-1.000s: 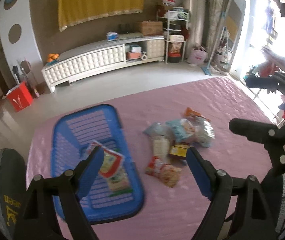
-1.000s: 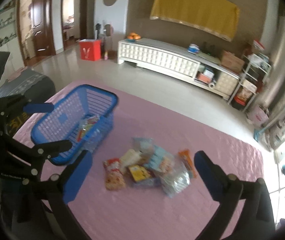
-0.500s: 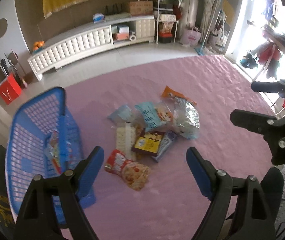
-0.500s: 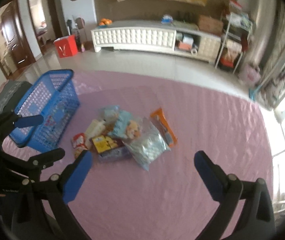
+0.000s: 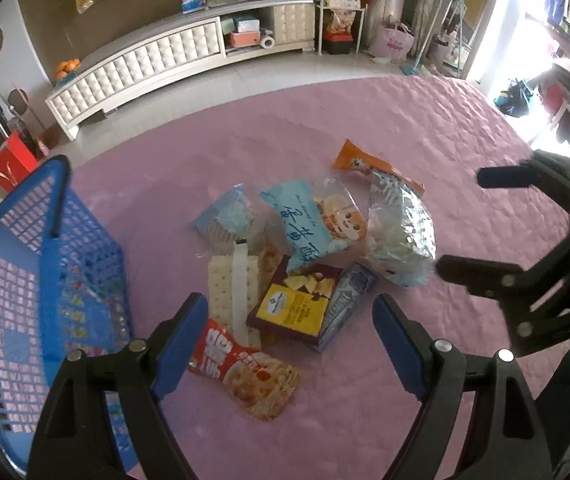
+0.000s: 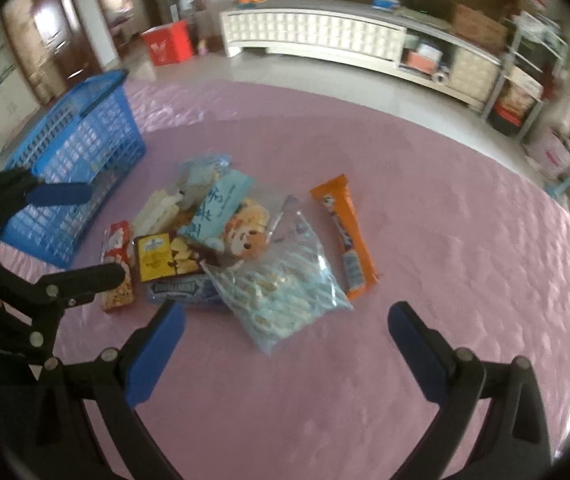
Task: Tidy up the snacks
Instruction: 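Move both tools back over the remaining snack pile, then grasp the blue-labeled bread bag with left tool while right tool grasps the clear striped bag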
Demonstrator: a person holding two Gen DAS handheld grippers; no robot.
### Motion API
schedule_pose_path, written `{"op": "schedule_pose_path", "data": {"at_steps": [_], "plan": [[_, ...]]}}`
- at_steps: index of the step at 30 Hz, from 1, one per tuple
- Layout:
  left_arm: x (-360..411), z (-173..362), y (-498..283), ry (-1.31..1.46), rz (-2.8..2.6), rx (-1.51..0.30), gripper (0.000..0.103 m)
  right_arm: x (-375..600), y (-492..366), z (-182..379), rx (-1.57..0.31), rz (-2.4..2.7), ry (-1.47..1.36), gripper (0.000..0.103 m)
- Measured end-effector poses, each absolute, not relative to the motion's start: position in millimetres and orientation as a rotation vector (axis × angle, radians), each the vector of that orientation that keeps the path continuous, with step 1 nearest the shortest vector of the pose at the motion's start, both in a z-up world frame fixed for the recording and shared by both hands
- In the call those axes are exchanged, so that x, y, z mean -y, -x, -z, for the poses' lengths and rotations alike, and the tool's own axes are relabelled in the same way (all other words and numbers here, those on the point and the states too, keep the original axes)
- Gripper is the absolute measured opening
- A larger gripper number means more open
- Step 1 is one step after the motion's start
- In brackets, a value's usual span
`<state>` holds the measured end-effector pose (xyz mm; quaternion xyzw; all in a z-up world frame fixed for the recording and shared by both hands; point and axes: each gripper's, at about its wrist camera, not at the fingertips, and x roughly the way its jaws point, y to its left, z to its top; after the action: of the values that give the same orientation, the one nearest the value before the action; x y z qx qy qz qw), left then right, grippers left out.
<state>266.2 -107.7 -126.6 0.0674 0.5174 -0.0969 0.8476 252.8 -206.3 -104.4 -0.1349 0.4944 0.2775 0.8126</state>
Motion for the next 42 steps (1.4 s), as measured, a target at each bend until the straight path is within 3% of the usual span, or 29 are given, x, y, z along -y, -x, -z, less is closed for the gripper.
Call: {"op": "schedule_pose_path", "data": {"at_steps": [9,13,19,33,42], "plan": [[110,151,-277,-0.164,0.212,-1.141,0.083,188,-268,138,-1.046,-0.719,0.471,0.101],[108,154,-279,-0.173,0.205,-1.151,0.083,192,-276,147,-1.030,-0.759,0.438,0.086],[106,157,-282,-0.163,0.190,-1.155,0.083,197,-271,148,-1.014,-0.767,0.400,0.071],[124,132,-305,-0.127,0.195,-1.123,0.083,252,-259,114,-1.021,-0.465,0.083,0.070],[149,144,-344,-0.086,0.189,-1.161,0.083,266,-280,109,-1.022,-0.340,0.046,0.070]]}}
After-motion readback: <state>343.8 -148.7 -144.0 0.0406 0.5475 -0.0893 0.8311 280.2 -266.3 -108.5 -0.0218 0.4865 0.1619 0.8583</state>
